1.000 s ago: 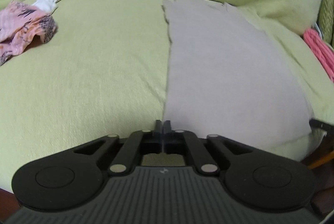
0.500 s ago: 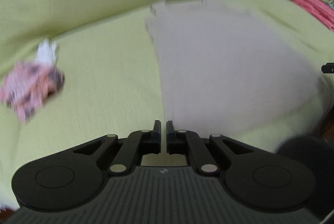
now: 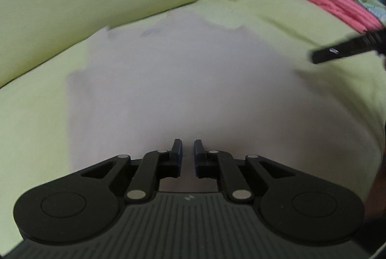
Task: Fold clothes
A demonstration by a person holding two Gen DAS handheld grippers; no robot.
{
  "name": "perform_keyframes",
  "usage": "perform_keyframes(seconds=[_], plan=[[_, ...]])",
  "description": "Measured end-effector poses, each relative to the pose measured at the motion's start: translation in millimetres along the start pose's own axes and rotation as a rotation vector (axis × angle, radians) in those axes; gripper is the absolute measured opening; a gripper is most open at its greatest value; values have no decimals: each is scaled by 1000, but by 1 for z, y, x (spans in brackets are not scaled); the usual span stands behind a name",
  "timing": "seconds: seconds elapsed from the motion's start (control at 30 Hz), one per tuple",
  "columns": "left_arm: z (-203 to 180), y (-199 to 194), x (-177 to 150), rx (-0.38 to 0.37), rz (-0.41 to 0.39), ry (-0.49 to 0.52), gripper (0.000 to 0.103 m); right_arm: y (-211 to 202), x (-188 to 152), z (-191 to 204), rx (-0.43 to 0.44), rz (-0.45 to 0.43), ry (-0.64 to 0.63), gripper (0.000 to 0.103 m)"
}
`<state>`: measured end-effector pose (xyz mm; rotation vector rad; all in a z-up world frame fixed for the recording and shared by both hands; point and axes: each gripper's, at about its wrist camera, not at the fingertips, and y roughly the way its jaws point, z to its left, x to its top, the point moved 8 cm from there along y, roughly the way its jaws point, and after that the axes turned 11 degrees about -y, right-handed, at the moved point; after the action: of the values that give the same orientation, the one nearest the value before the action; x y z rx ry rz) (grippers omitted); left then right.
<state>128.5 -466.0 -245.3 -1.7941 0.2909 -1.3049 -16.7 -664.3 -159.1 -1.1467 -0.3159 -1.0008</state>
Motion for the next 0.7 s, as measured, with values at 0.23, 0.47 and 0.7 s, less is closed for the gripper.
perform_keyframes(seconds=[0.23,0.47,0.7], plan=[[-17,59,72,-59,-41,-29,15,51,76,-34,115,25,-42,25],[1,99,91,-60,-12,-133,16,112,85,-57,204,118,-3,25],[12,106,102,-70,-34,-146,24,133,87,-70,311,136,72,28]])
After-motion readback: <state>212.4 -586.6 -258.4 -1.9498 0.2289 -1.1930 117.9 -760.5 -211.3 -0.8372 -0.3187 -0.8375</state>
